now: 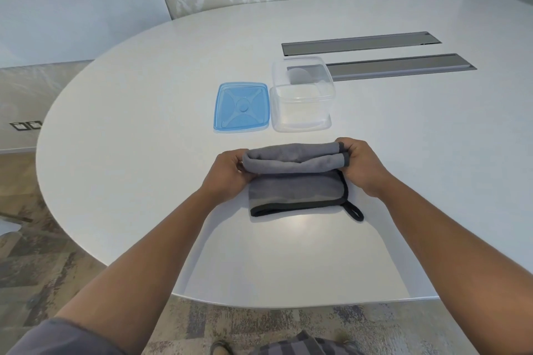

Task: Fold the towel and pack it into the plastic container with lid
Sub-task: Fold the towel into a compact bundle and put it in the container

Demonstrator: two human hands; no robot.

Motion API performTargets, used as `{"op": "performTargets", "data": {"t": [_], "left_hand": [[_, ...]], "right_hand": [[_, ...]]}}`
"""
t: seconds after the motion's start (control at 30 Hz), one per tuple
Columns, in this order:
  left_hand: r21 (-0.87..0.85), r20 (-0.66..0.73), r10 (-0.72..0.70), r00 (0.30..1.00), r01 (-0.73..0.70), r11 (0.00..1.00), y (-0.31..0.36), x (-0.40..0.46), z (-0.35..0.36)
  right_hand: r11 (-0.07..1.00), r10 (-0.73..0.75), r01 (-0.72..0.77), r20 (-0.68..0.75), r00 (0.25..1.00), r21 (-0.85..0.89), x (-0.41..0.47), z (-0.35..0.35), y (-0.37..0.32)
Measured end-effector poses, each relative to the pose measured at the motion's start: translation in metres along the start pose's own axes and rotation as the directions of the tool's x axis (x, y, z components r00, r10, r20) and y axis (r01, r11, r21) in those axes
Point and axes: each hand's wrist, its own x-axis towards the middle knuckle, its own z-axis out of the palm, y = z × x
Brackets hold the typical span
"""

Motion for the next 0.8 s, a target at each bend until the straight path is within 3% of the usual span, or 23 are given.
{"op": "performTargets", "data": {"t": [0.17, 0.33, 0.47, 0.67, 0.8], "left_hand": [[0.170, 0.003, 0.157, 0.988, -0.155, 0.973, -0.004, -0.006, 0.003], [0.314, 0.030, 0.228, 0.973, -0.225, 0.922, -0.004, -0.003, 0.002], [0.412, 0.024, 0.295, 0.955, -0.278, 0.868, 0.002, -0.004, 0.003], [0.500, 0.069, 0.362, 0.929, -0.347, 0.793, 0.000, -0.008, 0.000], [0.449, 0.086, 0.305, 0.948, -0.310, 0.838, 0.004, -0.009, -0.002]], "right_hand": [[0.998, -0.020, 0.022, 0.042, 0.999, -0.051, -0.001, -0.004, 0.002], [0.995, 0.019, -0.033, 0.146, 0.989, 0.096, -0.004, -0.007, 0.001], [0.995, 0.018, -0.024, 0.058, 0.998, 0.097, -0.002, -0.007, 0.002], [0.982, -0.064, 0.076, 0.071, 0.995, -0.173, -0.005, -0.006, 0.014], [0.916, -0.144, 0.161, 0.073, 0.987, -0.368, -0.006, -0.006, 0.020]]}}
